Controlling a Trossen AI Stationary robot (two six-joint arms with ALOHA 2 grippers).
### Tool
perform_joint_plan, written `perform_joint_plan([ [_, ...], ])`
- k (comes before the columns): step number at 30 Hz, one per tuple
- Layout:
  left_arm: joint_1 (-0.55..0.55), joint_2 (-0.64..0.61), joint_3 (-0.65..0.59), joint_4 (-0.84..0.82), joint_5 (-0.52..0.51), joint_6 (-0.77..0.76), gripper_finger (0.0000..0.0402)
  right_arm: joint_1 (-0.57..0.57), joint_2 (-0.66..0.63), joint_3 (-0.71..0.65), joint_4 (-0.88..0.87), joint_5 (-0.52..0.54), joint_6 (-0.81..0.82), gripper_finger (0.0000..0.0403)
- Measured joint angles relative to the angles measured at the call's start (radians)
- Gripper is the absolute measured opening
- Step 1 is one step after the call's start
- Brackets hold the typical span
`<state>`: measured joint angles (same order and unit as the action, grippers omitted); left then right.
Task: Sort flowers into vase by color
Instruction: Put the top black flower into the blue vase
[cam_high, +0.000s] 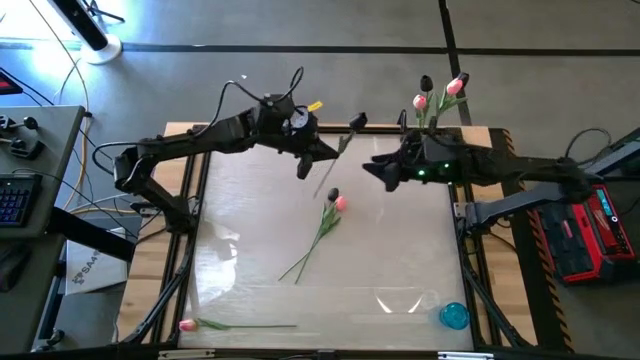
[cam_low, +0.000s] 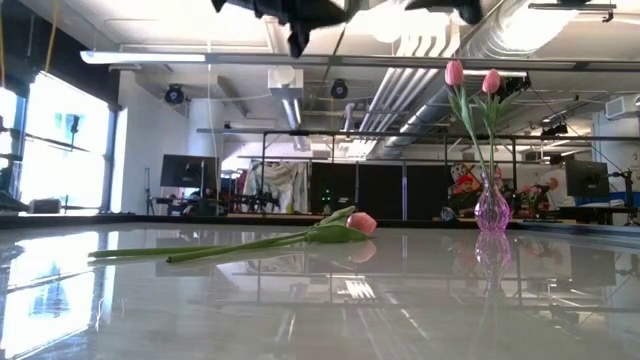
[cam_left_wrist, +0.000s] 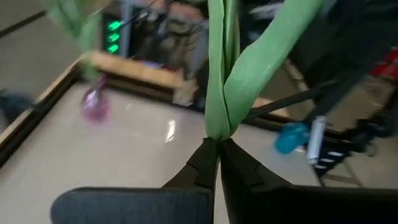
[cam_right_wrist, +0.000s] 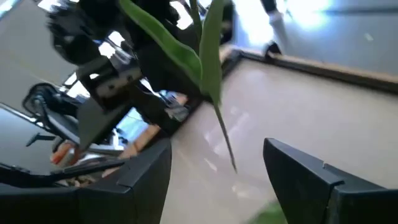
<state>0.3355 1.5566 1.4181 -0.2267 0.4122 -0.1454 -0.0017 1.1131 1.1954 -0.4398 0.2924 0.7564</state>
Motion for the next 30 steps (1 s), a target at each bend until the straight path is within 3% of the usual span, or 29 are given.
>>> perform_joint_plan([
  [7,-0.073,0.0,0.0,0.077,0.035,-0.001,0.0,0.063,0.107,0.0,0.229,0.129,-0.116,0.0243],
  [13,-0.115,0.001,0.0,0.073,0.035,-0.001,0.0,0.089,0.162,0.0,0.295,0.136,-0.128,0.0231],
  [17,-0.134,0.001,0.0,0.061,0.027,-0.001,0.0,0.102,0.181,0.0,0.297,0.134,-0.083,0.0165],
  [22,-0.136,0.002,0.0,0.045,0.025,-0.009,0.0,0.122,0.18,0.0,0.294,0.153,-0.1,0.0025],
  [26,-0.136,0.002,0.0,0.015,0.024,-0.009,0.0,0.135,0.166,0.002,0.252,0.16,-0.103,0.0018],
  [30,-0.136,0.002,0.0,-0.033,0.025,-0.009,0.0,0.135,0.139,0.057,0.061,0.161,-0.103,0.0005],
])
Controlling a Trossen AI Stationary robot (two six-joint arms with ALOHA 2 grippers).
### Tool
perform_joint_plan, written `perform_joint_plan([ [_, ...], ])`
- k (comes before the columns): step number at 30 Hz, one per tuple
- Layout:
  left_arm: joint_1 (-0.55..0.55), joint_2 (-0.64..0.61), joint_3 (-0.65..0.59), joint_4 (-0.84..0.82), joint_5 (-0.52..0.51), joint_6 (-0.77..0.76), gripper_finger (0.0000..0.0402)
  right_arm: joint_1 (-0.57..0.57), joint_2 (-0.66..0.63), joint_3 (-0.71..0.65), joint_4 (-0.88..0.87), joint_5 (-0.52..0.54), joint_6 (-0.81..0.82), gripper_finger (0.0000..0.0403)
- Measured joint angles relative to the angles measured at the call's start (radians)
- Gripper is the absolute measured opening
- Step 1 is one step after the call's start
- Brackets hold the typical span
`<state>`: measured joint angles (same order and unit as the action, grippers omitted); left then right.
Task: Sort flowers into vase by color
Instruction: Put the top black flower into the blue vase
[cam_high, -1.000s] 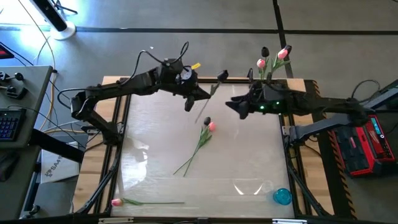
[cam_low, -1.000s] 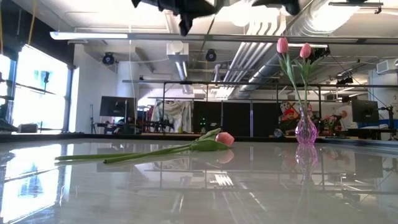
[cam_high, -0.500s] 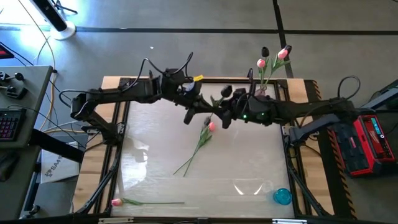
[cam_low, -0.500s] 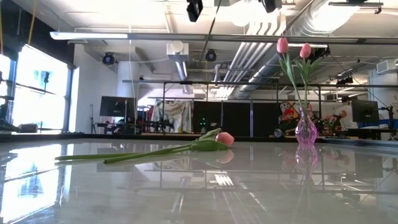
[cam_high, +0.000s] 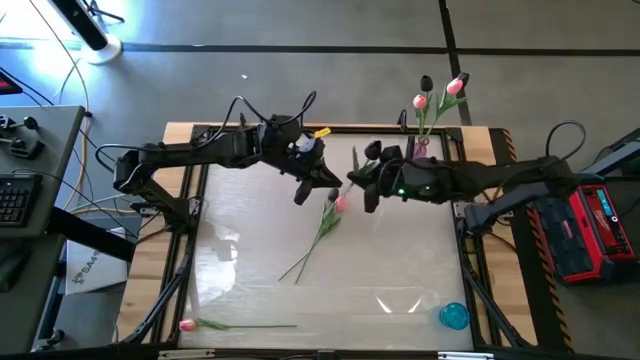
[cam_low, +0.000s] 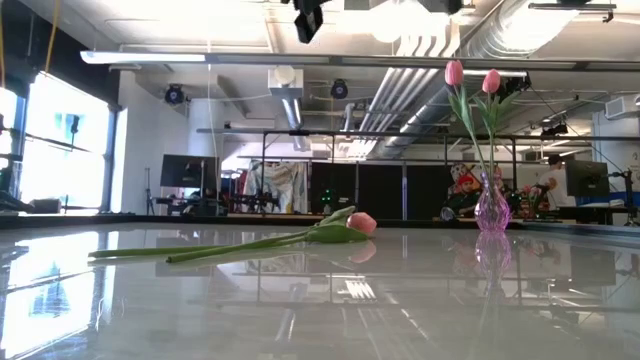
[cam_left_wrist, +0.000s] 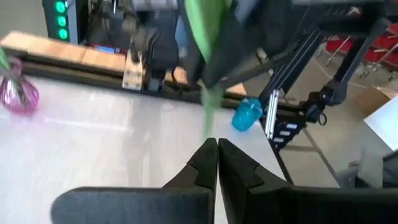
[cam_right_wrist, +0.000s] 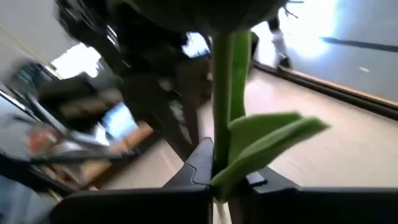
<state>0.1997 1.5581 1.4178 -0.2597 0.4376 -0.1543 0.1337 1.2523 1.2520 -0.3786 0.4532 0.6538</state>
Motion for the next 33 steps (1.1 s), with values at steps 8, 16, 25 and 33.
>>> perform_joint_plan([
  [8,0.0,-0.001,0.0,-0.12,-0.057,0.059,0.0001,0.013,-0.011,0.193,-0.583,-0.046,0.088,0.0002],
  [16,0.01,-0.001,0.0,-0.137,-0.134,0.07,0.0001,0.233,-0.058,0.25,-0.946,0.09,0.34,0.0001],
  [25,0.024,-0.001,0.0,-0.132,-0.136,0.091,0.0001,0.594,-0.137,0.25,-0.996,0.19,0.494,0.0],
  [33,0.05,-0.001,0.0,-0.133,-0.135,0.131,0.0001,0.93,-0.17,0.25,-1.055,0.176,0.756,0.0],
])
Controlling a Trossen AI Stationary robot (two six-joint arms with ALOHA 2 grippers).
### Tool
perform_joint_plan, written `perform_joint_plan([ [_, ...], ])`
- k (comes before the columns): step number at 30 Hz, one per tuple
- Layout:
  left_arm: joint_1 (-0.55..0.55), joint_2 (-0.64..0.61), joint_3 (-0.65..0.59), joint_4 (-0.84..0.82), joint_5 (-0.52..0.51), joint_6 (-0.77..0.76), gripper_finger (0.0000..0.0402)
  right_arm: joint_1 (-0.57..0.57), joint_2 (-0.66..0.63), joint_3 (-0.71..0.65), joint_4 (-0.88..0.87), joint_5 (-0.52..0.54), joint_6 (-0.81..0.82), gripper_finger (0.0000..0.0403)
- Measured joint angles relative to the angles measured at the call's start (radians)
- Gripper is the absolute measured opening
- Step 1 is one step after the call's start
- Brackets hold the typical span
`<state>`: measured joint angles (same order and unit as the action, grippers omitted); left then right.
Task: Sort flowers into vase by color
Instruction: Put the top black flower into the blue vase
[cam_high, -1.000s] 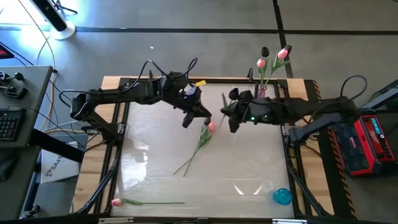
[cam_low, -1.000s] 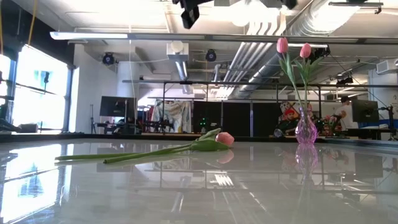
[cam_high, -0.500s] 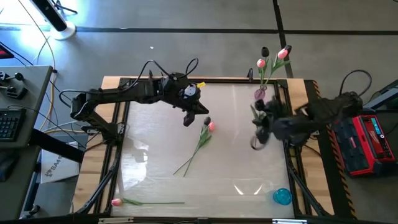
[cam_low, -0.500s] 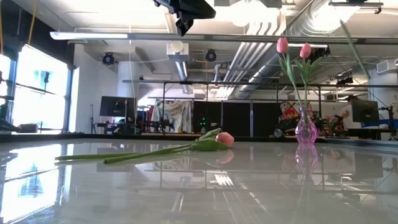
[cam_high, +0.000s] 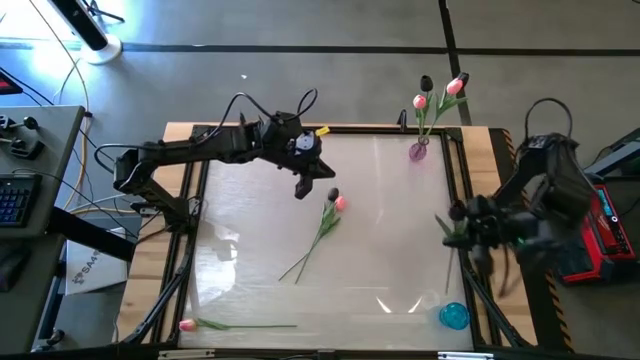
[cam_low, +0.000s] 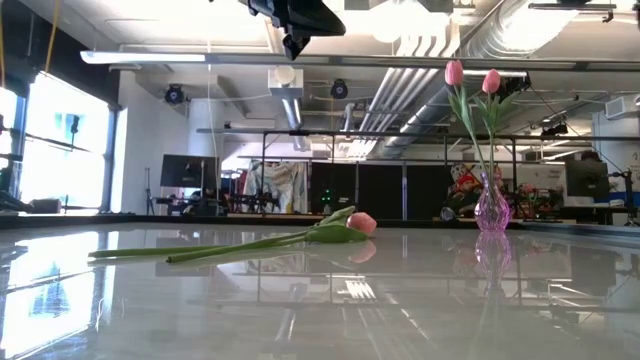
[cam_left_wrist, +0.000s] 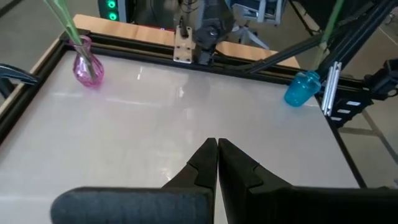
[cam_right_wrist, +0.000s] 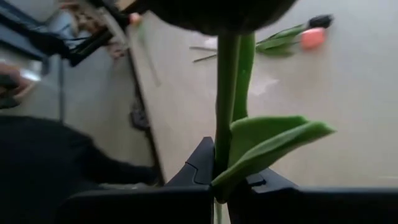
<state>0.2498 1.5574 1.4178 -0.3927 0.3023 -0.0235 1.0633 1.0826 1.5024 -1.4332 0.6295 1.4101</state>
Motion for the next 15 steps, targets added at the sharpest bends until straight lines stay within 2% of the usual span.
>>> perform_joint_plan([
  [5,0.031,0.0,0.0,0.0,0.0,-0.015,0.0001,0.206,0.027,0.0,-0.077,0.093,0.174,0.0],
  [9,0.06,0.0,0.0,0.0,0.0,-0.034,0.0001,0.345,0.054,-0.001,-0.141,0.1,0.262,0.0],
  [15,0.109,0.0,0.0,0.005,0.0,-0.044,0.0001,0.449,0.074,-0.026,-0.139,0.192,0.292,0.0],
])
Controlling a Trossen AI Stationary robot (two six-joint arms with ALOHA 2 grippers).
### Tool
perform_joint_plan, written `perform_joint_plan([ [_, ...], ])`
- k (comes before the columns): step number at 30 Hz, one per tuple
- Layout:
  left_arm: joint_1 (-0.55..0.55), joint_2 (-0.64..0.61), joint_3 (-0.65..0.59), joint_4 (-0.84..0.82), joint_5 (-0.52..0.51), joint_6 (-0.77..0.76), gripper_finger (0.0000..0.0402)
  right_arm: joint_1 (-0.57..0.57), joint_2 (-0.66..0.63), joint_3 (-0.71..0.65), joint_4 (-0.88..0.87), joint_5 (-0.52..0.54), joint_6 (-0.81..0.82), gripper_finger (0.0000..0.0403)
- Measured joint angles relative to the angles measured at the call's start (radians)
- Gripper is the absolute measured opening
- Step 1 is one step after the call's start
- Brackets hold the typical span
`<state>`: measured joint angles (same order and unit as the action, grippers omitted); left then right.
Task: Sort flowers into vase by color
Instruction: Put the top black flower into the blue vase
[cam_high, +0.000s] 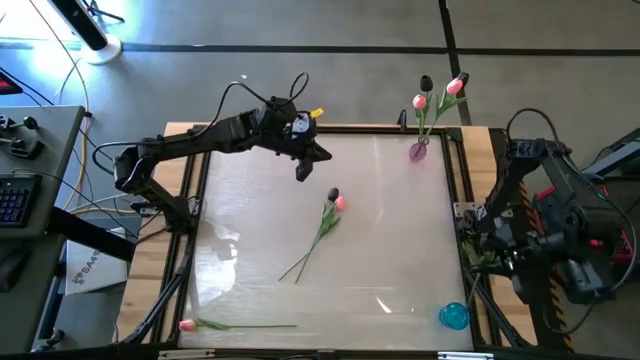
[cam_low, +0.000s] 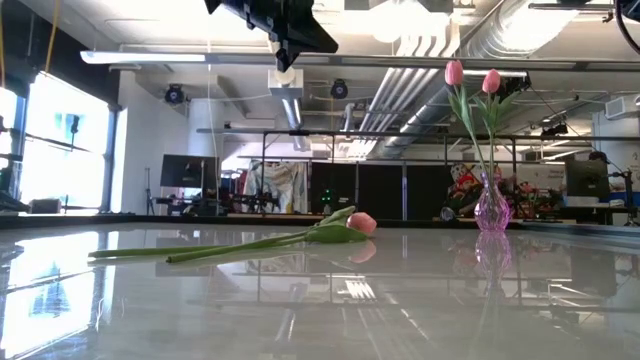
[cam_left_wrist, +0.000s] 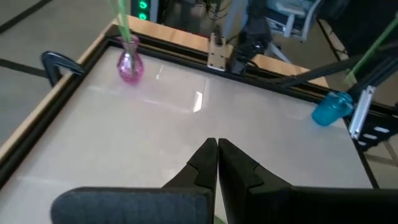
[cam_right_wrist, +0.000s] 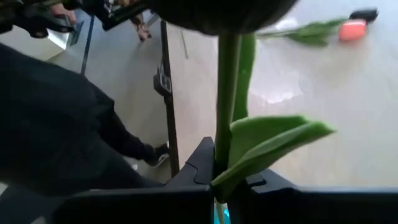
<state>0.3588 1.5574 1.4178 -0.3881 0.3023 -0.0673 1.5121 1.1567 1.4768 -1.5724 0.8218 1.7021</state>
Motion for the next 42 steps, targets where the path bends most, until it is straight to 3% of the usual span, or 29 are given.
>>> perform_joint_plan([
  [6,0.045,0.0,0.0,0.055,-0.002,-0.047,0.0001,0.067,0.03,-0.001,0.001,0.026,0.0,0.0],
  [11,0.065,0.0,0.0,0.094,-0.005,-0.14,0.0001,0.132,0.087,-0.001,0.001,0.107,0.011,0.0],
  [22,0.066,0.0,0.0,0.104,-0.049,-0.166,0.0001,0.14,0.192,-0.001,0.002,0.148,0.038,0.0],
  [28,0.064,0.0,0.0,0.103,-0.049,-0.168,0.0001,0.131,0.229,-0.001,0.001,0.129,0.127,0.0],
  [37,0.037,0.0,0.0,0.099,-0.041,-0.167,0.0001,0.081,0.203,-0.001,0.028,0.124,0.123,0.0],
  [42,0.026,0.0,0.0,0.069,0.011,-0.167,0.0001,0.054,0.179,-0.001,0.047,0.045,0.133,0.001],
])
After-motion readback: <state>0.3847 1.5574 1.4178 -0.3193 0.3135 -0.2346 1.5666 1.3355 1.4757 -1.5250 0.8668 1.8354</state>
